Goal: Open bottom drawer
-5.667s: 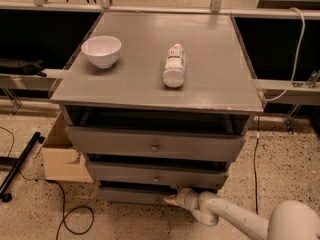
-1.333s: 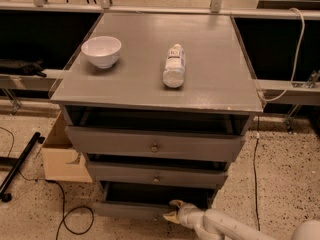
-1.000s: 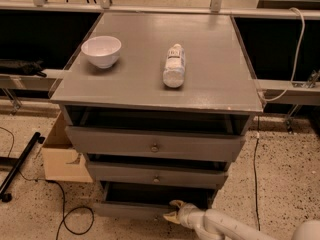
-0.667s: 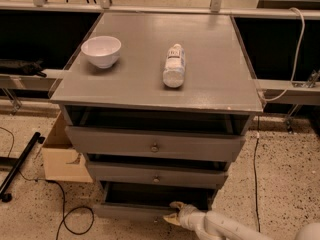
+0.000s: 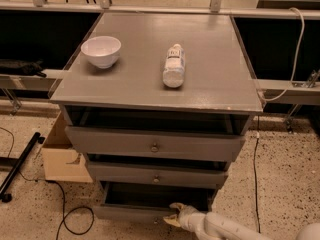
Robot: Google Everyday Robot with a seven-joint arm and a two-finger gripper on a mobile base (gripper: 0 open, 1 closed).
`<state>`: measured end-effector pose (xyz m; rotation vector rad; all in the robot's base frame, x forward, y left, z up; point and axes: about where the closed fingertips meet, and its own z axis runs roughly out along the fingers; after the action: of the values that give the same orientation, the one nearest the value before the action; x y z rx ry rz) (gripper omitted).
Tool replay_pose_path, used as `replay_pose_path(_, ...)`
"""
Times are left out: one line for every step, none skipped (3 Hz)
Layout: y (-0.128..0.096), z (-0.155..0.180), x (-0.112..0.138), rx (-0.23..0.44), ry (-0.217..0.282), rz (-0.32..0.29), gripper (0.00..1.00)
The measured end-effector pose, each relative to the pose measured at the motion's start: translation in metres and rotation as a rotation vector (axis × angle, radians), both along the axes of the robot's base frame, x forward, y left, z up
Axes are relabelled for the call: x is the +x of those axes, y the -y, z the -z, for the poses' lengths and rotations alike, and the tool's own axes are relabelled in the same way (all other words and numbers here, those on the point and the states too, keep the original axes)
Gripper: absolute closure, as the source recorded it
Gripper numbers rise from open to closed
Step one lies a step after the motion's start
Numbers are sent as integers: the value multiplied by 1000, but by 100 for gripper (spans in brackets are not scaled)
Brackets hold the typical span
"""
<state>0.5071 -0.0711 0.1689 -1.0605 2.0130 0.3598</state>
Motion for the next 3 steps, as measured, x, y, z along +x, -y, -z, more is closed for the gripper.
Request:
replay_pose_path(0,-1,0,0,0,0,100)
replay_pose_path(-1,-2,-5,1,-3,2,100)
replay_pose_path(-1,-2,-5,1,-3,2,100)
